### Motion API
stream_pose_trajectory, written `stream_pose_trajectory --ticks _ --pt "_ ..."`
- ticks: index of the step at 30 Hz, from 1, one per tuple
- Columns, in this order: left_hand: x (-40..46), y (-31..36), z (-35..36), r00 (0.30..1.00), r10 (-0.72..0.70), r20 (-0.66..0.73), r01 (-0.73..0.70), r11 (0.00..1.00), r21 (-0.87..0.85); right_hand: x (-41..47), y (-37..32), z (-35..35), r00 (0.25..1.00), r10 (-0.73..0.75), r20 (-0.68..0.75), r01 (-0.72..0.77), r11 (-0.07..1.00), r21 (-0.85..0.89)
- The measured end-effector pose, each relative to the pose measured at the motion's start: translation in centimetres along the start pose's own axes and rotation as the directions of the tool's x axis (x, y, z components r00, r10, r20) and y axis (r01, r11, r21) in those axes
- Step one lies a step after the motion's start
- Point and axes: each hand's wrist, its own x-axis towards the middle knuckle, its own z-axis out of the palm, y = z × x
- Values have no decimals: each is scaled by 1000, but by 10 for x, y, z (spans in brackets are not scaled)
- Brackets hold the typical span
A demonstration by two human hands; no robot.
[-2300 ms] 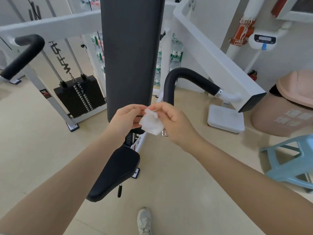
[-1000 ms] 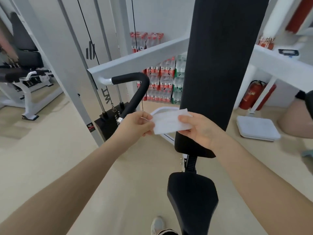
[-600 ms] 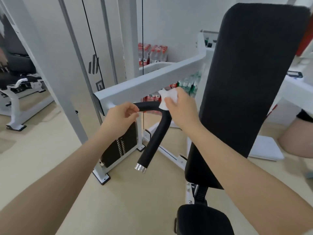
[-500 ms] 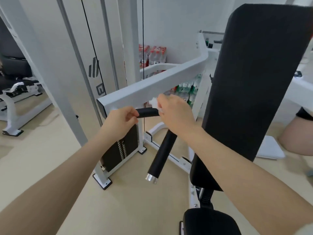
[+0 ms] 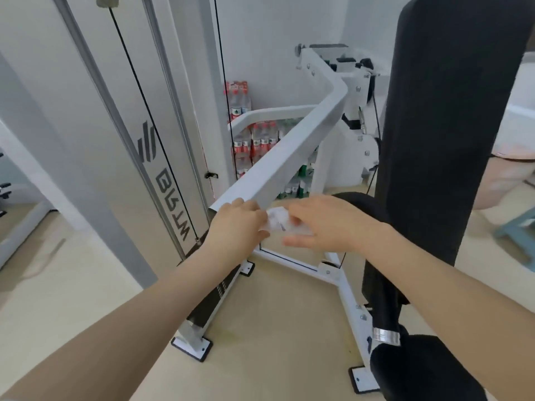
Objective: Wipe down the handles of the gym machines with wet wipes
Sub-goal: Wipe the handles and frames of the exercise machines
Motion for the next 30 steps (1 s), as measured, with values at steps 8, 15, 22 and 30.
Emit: stream_pose_trajectory --ticks 8,15,22,30 --pt "8 3 10 985 147 -93 -120 960 253 36 -1 8 974 148 173 -132 986 -97" --pt "13 -3 10 985 150 -89 -140 985 101 19 19 7 962 227 149 -147 898 -414" --pt "14 -6 12 988 139 -60 -137 990 47 4 15 13 971 237 41 -193 871 -451" --pt "8 -4 13 971 99 -216 -110 993 -37 20 6 26 992 125 13 -108 901 -421"
